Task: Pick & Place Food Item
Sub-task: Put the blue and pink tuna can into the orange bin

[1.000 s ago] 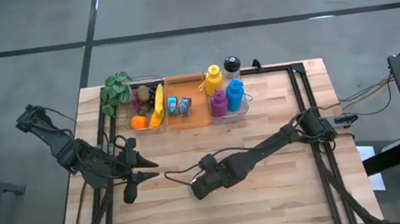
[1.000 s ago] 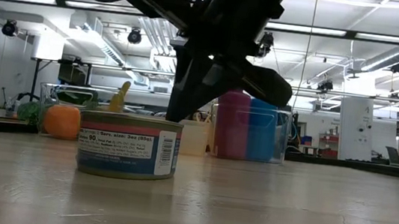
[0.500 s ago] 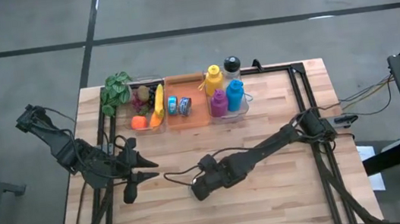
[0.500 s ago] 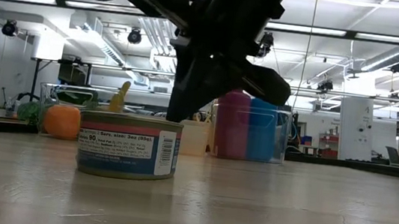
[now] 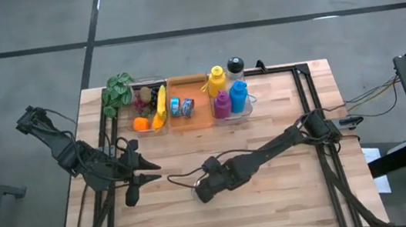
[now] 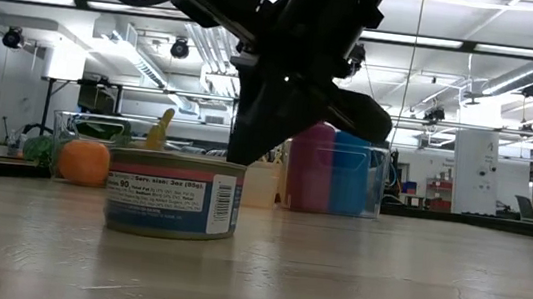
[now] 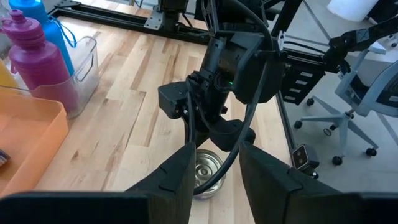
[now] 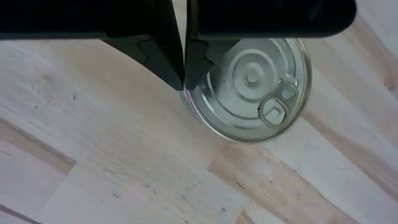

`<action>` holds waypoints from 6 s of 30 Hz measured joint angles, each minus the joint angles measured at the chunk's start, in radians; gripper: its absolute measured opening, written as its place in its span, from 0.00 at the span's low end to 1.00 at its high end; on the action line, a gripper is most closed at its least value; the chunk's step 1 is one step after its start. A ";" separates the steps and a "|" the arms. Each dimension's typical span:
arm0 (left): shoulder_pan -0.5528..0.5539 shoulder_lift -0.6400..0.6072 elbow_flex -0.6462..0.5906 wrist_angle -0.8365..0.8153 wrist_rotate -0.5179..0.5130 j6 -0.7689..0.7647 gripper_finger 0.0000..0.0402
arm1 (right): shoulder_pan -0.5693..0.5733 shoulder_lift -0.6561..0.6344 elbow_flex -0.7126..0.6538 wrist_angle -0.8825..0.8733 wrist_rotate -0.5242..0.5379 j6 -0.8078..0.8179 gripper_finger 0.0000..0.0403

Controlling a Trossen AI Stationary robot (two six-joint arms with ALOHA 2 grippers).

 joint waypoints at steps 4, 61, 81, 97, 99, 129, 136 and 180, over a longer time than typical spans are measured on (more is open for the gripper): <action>0.000 0.000 0.000 -0.002 0.000 0.000 0.32 | 0.000 0.000 -0.002 -0.014 0.000 0.001 0.02; 0.000 0.000 0.000 -0.002 0.000 -0.004 0.32 | 0.005 -0.081 -0.071 -0.156 0.052 0.234 0.02; 0.000 -0.001 0.000 -0.009 0.001 0.000 0.32 | 0.169 -0.197 0.045 -0.194 0.187 0.349 0.02; 0.000 -0.001 0.000 -0.014 0.001 0.000 0.33 | 0.198 -0.103 0.193 -0.201 0.246 0.139 0.02; 0.000 -0.001 0.000 -0.014 0.000 0.000 0.32 | 0.195 -0.103 0.198 -0.201 0.243 0.137 0.02; 0.000 0.000 0.000 -0.021 0.001 0.000 0.32 | 0.141 -0.100 0.183 -0.195 0.180 0.110 0.57; 0.000 0.000 0.000 -0.022 0.000 0.000 0.32 | 0.118 -0.062 0.175 -0.194 0.145 0.119 0.67; 0.001 0.000 0.000 -0.048 -0.007 0.000 0.33 | 0.010 0.011 0.151 -0.199 0.010 0.076 0.78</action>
